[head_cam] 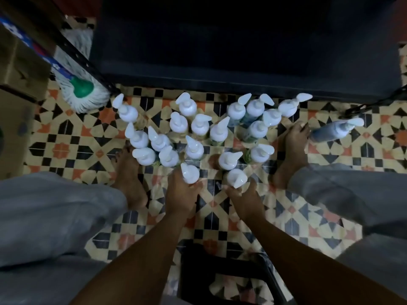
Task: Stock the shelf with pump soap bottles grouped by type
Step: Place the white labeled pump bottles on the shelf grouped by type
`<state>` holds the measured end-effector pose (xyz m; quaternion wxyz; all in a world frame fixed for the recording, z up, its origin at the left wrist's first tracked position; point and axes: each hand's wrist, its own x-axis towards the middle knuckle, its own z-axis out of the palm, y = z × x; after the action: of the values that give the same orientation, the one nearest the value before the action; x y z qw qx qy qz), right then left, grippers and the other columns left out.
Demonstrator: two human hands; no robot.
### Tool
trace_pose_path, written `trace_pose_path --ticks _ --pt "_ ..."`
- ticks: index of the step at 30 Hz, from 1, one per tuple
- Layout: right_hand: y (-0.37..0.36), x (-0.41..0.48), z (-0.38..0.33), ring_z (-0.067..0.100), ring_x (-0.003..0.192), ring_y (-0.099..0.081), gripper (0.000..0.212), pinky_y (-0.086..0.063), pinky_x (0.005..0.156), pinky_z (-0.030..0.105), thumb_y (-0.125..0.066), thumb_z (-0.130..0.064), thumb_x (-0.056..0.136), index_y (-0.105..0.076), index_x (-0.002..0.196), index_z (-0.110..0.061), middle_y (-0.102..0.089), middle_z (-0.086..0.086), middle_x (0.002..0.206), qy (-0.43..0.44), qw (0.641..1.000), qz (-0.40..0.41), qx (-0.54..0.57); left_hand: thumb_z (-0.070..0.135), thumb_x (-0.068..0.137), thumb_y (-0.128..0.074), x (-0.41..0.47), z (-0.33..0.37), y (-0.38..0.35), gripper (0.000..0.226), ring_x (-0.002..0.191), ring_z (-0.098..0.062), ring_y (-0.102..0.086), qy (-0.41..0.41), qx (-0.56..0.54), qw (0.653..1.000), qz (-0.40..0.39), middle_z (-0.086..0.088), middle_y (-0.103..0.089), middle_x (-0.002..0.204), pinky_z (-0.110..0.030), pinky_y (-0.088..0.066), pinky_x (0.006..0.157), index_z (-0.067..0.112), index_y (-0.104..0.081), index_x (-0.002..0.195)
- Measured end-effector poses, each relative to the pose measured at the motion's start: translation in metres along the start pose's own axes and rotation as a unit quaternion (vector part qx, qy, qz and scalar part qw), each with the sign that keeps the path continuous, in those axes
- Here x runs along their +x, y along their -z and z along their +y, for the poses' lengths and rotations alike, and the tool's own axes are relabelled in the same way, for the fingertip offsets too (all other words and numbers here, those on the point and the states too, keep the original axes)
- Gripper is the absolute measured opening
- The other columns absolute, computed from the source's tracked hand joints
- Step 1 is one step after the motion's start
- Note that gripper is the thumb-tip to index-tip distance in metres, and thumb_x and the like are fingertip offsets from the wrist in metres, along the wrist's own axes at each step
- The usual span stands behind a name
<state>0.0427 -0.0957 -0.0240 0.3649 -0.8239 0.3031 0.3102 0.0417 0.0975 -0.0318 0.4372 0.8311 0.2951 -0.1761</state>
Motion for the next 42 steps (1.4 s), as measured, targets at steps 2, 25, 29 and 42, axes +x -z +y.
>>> trace_pose_path --ticks 2,25,29,42 --pt "0.0 0.005 -0.005 0.038 0.128 -0.053 0.104 -0.047 0.101 0.051 -0.072 -0.068 0.077 -0.021 0.155 -0.021 -0.052 0.015 0.146 0.022 1.0 0.016 0.006 0.064 0.07 -0.072 0.003 -0.002 -0.001 0.074 0.105 -0.028 -0.063 -0.008 0.012 1.0 0.006 -0.005 -0.062 0.115 -0.045 -0.056 0.084 0.023 -0.052 0.127" --pt "0.143 -0.035 -0.097 0.016 0.104 -0.062 0.039 -0.049 0.091 0.032 -0.083 -0.036 0.078 -0.063 0.109 -0.023 -0.066 -0.006 0.108 0.238 0.954 -0.129 -0.125 0.041 0.067 -0.083 -0.022 0.091 0.09 0.051 0.102 -0.014 -0.066 -0.13 0.002 0.983 -0.131 0.005 -0.069 0.11 -0.044 -0.056 0.092 0.029 -0.06 0.11" --pt "0.183 -0.072 -0.147 0.015 0.094 -0.069 0.031 -0.058 0.084 0.036 -0.079 -0.04 0.076 -0.07 0.102 -0.027 -0.072 -0.004 0.1 0.299 0.945 -0.108 -0.07 0.041 0.066 -0.084 -0.037 0.153 0.132 0.051 0.097 -0.012 -0.068 -0.156 -0.072 0.98 -0.103 0.006 -0.069 0.107 -0.037 -0.058 0.084 0.026 -0.062 0.111" --pt "0.265 -0.183 -0.272 0.025 0.103 -0.073 0.04 -0.057 0.094 0.048 -0.075 -0.038 0.084 -0.07 0.116 -0.015 -0.076 0.005 0.11 0.442 0.863 -0.12 0.216 0.033 0.087 -0.077 -0.098 0.304 0.241 0.026 0.092 -0.026 -0.075 -0.256 -0.344 0.903 -0.01 -0.007 -0.078 0.097 -0.049 -0.06 0.088 0.016 -0.074 0.106"
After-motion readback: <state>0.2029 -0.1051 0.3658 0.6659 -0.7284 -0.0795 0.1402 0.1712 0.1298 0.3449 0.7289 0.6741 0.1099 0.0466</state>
